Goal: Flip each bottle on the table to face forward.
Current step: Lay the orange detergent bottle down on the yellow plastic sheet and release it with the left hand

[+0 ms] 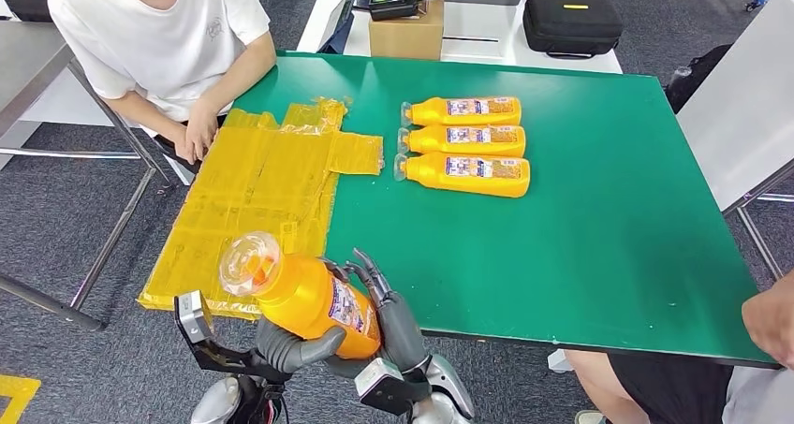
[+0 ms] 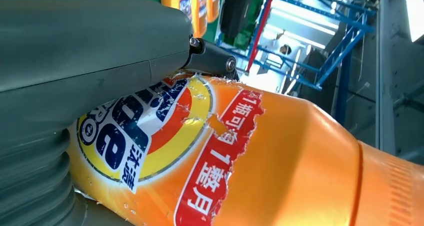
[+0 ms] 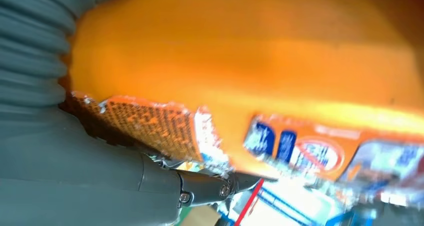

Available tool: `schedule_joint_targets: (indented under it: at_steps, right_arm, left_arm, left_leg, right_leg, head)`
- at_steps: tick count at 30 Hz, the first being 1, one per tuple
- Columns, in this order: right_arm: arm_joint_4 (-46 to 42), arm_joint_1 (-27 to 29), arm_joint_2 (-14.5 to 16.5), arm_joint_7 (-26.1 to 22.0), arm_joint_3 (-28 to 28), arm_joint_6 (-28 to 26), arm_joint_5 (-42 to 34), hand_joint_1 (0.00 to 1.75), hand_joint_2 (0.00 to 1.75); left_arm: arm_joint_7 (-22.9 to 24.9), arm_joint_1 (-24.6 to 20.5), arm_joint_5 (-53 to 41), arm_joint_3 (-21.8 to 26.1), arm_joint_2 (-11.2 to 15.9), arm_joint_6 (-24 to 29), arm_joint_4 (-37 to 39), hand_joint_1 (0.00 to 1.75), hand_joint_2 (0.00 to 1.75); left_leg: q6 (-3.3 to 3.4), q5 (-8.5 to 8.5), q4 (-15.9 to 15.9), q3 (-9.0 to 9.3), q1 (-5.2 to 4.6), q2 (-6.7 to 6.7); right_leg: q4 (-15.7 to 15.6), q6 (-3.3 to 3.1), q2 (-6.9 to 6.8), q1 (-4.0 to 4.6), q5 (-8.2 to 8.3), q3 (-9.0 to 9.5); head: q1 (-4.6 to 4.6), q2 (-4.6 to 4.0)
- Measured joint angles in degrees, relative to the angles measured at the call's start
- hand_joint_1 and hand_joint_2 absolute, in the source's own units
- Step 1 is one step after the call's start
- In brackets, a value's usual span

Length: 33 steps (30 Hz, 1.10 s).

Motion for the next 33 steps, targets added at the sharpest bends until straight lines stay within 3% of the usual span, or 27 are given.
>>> schedule_joint_targets:
  at_steps: [4,12,19,24,28,33]
  right_arm:
    - [-2.9,2.4,-1.5,0.0,-0.2,-3.0,-1.3,0.0,0.0]
    - [-9.3,8.0,-5.5,0.0,-3.3,-9.5,-2.2,0.0,0.0]
    - [-14.8,13.2,-7.6,0.0,-8.5,-11.1,-0.4,0.0,0.0]
    - [-19.6,16.1,-8.3,0.0,-13.1,-10.6,0.8,0.0,0.0]
    - [-21.3,16.3,-8.3,0.0,-14.4,-8.0,0.8,0.0,0.0]
    - [-21.5,15.5,-8.2,0.0,-14.5,-6.1,0.2,0.0,0.0]
  left_arm:
    - [0.0,-0.1,-1.0,0.4,-0.5,1.5,-0.1,1.75,1.75]
    - [-3.2,-0.3,-13.5,3.3,-0.7,11.5,-2.2,1.75,1.75]
    - [-3.3,-0.3,-36.9,6.8,-0.1,26.4,-3.6,1.75,1.75]
    - [1.9,-1.8,-60.5,9.1,1.4,36.2,-2.1,1.75,1.75]
    - [6.2,-4.8,-74.0,8.8,2.8,37.1,3.2,1.75,1.75]
    - [10.6,-10.5,-81.9,7.3,3.4,35.4,13.3,1.75,1.75]
  left_leg:
    - [-0.01,-0.01,0.0,-0.01,0.0,0.0]
    - [-0.01,-0.02,0.0,-0.03,0.0,0.0]
    - [-0.01,-0.02,0.0,-0.04,0.0,-0.01]
    - [-0.01,-0.02,0.0,-0.04,0.0,-0.01]
    - [0.0,0.01,0.0,-0.02,0.0,0.0]
    - [0.02,0.05,0.0,-0.01,0.0,-0.03]
  right_leg:
    - [0.0,0.0,0.0,0.0,0.0,-0.01]
    - [0.0,0.0,0.0,0.0,0.0,-0.02]
    - [0.0,0.0,0.0,0.0,-0.01,-0.02]
    - [0.0,0.0,0.0,0.0,-0.01,-0.03]
    - [0.0,0.0,0.0,0.0,0.01,-0.01]
    - [0.0,0.01,-0.01,0.0,0.03,0.0]
  head:
    - [0.0,0.0]
    - [0.0,0.0]
    - [-0.01,0.0]
    - [-0.01,0.0]
    - [-0.01,0.0]
    - [-0.01,0.0]
